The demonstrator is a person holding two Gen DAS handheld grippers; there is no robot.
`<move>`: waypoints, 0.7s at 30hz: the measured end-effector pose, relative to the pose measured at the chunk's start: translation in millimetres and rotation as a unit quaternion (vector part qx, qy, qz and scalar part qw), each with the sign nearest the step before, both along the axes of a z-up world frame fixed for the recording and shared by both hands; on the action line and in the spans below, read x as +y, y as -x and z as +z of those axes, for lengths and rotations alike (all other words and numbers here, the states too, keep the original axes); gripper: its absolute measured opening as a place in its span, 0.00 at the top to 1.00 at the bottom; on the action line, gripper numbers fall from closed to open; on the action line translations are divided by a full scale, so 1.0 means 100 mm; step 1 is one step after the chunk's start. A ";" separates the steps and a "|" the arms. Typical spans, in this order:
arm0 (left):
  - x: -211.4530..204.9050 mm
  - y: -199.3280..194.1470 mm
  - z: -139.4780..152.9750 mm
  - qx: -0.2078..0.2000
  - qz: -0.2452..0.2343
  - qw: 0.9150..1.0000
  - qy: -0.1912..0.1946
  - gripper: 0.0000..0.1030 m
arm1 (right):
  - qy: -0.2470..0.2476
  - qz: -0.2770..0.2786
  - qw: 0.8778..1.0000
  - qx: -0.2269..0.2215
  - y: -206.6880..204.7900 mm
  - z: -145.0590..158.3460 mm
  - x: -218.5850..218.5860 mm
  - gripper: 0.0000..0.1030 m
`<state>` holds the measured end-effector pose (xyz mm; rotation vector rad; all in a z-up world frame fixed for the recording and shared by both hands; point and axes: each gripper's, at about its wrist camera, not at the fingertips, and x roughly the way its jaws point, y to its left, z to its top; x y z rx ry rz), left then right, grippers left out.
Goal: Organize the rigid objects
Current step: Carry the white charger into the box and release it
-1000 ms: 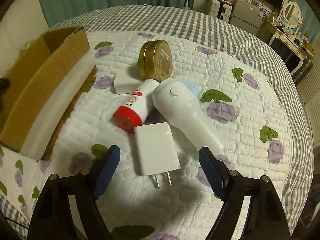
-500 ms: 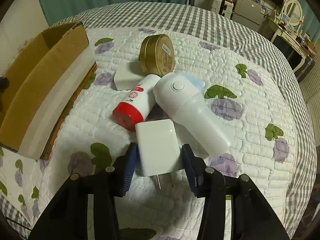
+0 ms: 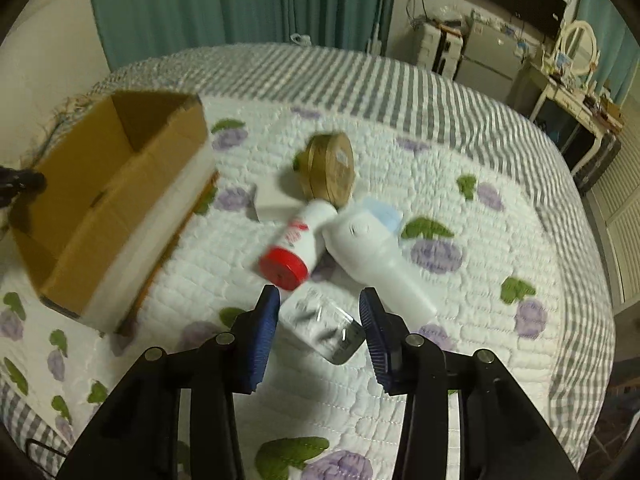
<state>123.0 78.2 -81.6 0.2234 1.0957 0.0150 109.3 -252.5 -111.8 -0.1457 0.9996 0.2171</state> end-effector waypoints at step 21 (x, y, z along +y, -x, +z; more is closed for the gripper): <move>0.03 -0.01 0.02 0.006 -0.008 1.000 0.016 0.92 | -0.028 0.130 0.986 -0.096 -0.28 0.94 1.54 0.62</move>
